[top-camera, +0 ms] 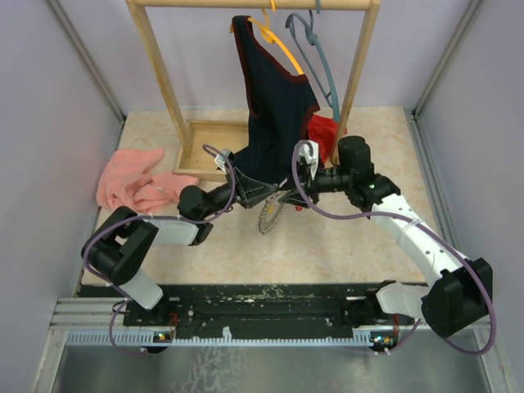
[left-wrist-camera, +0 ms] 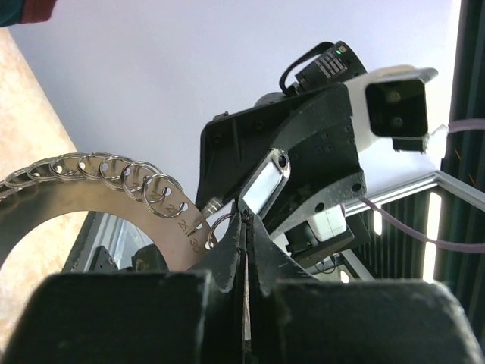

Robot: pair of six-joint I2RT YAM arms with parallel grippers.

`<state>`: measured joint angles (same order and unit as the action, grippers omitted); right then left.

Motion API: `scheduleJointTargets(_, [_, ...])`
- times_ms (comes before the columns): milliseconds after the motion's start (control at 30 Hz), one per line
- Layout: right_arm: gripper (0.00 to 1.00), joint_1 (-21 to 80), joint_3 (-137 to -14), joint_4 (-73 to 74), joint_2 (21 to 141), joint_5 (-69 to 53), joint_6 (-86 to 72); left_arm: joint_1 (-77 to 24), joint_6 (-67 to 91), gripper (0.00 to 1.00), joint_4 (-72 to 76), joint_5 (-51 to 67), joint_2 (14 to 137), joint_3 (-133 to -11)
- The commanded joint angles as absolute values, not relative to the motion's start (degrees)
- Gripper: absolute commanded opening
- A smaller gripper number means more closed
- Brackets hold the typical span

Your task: Remove the keys from the keyring

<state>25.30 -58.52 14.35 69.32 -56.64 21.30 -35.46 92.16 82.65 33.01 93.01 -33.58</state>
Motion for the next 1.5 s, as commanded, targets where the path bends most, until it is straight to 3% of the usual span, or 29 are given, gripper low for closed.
scheduleJointTargets(0, [0.40,22.74,-62.63,13.25,67.15,-62.14,15.94,-36.39,94.14,0.00,91.12,33.56,92.88,-33.45])
scheduleJointTargets(300, [0.29,20.70,-65.79,17.02,66.80,-68.55,11.70,-35.95,98.17,0.00,95.89,36.31,95.19,-34.97])
scheduleJointTargets(1033, [0.30,18.37,-69.85,31.12,66.68,-70.82,23.80,-35.44,98.30,0.00,98.10,42.00,97.62,-38.71])
scheduleJointTargets(1300, [0.48,17.91,-69.91,34.83,66.52,-68.06,30.03,-34.94,97.77,0.00,101.65,48.99,100.83,-41.84])
scheduleJointTargets(1467, [0.54,17.92,-68.93,37.42,66.28,-67.54,38.40,-34.85,97.75,0.00,102.24,50.01,101.71,-42.54])
